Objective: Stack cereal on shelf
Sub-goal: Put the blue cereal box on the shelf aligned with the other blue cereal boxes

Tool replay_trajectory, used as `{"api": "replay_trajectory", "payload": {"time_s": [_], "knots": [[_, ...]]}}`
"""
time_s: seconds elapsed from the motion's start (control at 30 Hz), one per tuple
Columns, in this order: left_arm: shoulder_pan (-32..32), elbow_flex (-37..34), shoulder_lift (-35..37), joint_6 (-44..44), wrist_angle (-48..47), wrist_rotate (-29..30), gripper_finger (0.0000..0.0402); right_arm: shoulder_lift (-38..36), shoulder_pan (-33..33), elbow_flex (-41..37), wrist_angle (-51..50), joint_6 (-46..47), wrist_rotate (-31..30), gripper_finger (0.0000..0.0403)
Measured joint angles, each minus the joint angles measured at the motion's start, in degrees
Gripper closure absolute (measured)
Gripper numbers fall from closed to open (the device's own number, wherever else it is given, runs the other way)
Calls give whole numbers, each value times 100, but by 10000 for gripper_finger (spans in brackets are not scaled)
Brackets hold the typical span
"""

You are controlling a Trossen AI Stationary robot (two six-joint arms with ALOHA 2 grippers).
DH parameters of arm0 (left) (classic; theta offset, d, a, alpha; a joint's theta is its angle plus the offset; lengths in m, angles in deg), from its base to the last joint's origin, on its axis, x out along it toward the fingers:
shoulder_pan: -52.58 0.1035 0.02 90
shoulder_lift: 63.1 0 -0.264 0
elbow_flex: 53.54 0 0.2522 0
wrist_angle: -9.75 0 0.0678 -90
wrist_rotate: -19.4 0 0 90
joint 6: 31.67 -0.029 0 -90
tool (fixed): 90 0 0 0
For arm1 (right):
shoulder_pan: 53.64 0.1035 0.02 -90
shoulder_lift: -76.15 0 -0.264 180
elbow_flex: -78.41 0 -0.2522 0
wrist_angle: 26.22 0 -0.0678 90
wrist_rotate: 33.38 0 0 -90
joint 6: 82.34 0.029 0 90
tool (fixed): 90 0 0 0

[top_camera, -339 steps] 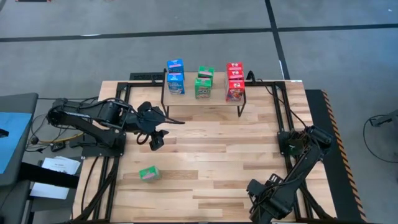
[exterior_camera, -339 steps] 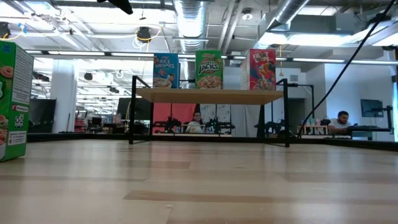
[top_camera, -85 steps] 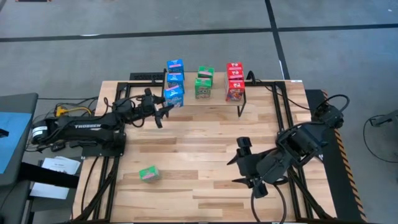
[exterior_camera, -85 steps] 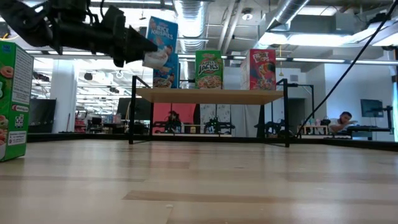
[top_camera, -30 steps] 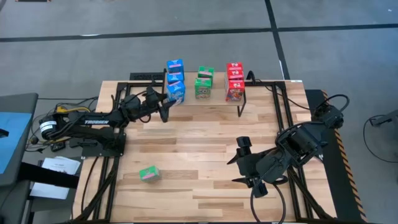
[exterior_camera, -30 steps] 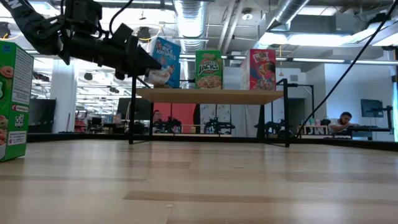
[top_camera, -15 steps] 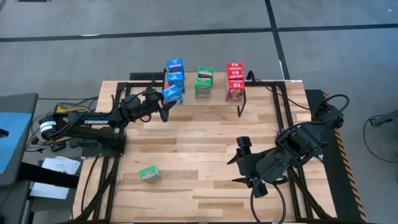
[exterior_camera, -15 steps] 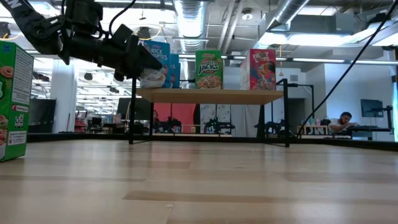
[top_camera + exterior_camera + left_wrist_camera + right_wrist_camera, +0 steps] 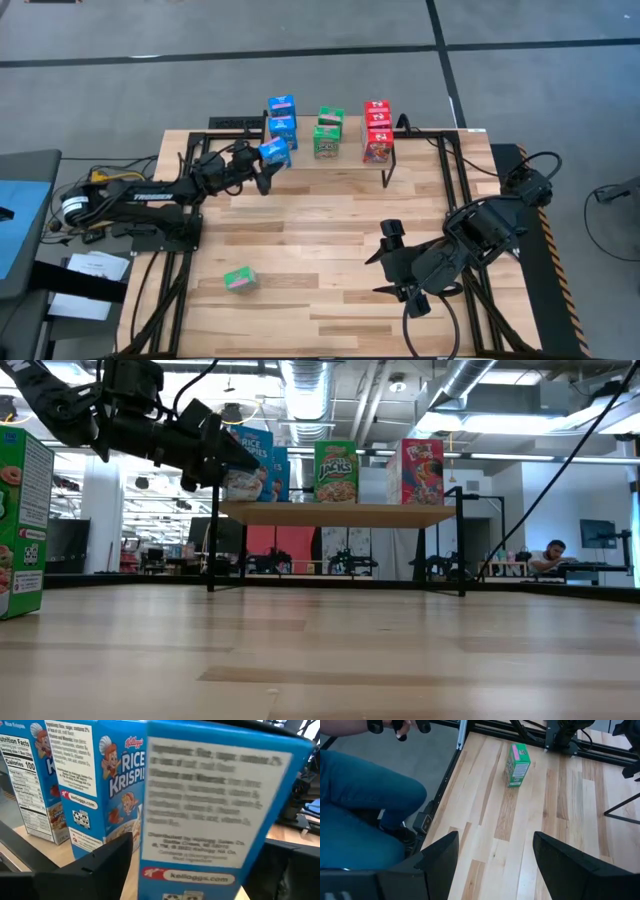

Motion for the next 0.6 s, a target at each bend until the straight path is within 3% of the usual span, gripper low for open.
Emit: {"api": "replay_trajectory", "payload": {"time_s": [0.6], "knots": [[-2,-12,893,-1,-1190,140,111,0,0,0,2,0,0,122]]}}
